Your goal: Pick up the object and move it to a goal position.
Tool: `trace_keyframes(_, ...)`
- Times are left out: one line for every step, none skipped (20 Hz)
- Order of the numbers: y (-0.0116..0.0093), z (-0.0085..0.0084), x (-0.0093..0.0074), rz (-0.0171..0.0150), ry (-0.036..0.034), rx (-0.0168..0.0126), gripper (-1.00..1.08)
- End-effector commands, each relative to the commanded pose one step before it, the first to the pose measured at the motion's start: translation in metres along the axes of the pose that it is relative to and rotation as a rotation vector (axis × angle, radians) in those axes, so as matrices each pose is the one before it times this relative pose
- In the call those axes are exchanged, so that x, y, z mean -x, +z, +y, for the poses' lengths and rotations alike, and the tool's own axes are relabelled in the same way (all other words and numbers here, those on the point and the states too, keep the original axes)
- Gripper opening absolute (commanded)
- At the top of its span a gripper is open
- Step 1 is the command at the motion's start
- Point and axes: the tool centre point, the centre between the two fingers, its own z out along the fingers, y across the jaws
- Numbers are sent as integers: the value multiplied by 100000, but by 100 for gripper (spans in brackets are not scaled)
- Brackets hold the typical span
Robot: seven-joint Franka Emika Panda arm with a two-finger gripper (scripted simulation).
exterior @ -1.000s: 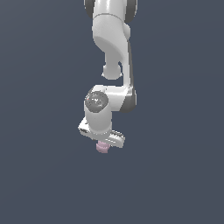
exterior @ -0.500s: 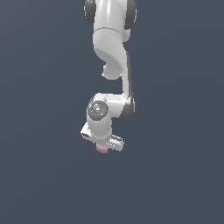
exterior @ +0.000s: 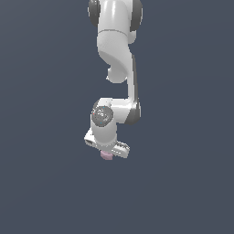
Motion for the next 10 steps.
trace_keyframes(-15,-3,-12,31,0,-8,-100)
trace_keyframes(0,0,0,0,0,0,-100)
trace_keyframes(-3,3,8,0,0,0,-100)
trace_keyframes(-35,19,-7,0,0,0,-100)
trace_keyframes(-105,56,-22,0,0,0,-100)
trace_keyframes(-175,93,-37,0,0,0,-100)
trace_keyframes(-246,131,-52,0,0,0,-100)
trace_keyframes(-320,170,-68,0,0,0,-100)
trace_keyframes(-396,210,-84,0,0,0,-100)
trace_keyframes(-472,251,-101,0,0,0,-100)
